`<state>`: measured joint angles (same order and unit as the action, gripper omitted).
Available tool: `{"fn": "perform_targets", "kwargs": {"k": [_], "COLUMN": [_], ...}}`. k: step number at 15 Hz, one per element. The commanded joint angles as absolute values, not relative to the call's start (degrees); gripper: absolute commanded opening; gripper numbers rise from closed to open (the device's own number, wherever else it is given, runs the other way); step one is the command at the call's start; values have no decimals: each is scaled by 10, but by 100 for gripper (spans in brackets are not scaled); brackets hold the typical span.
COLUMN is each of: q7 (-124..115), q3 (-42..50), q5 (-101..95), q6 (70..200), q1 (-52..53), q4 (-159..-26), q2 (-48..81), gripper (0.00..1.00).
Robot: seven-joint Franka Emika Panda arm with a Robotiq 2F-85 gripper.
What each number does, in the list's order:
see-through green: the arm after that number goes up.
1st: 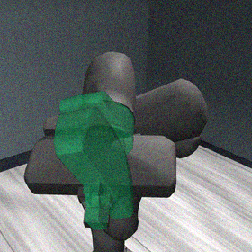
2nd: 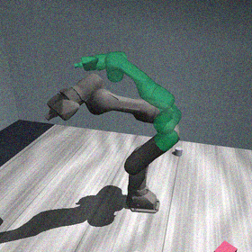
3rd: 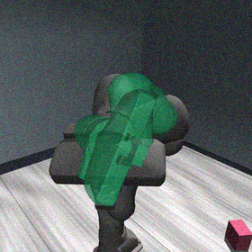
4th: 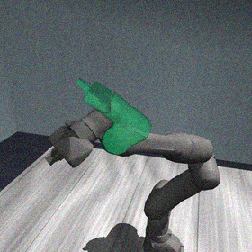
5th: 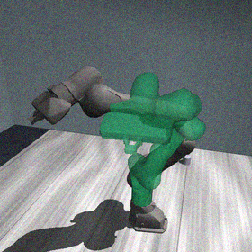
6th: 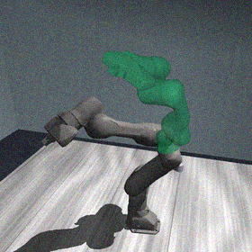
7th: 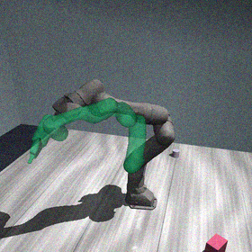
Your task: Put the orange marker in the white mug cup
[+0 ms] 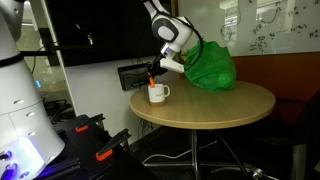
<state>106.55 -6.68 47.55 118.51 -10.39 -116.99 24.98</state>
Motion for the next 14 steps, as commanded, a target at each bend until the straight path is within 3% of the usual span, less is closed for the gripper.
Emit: {"fn": "perform_targets", "kwargs": {"k": [1, 2, 3, 6, 11, 14], "q7": [1070, 1068, 1066, 1054, 976, 868], "q3": [-49, -44, -41, -44, -47, -39], "q5": [464, 453, 437, 395, 349, 303], "q6": [1215, 1223, 1235, 1232, 1242, 1261], "q1": [-88, -84, -81, -82, -66, -40], "q4": [-1184, -1186, -1188, -1189, -1212, -1237], "q2": [240, 239, 238, 237, 189, 138], "gripper": [5, 5, 45, 60, 99, 100]}}
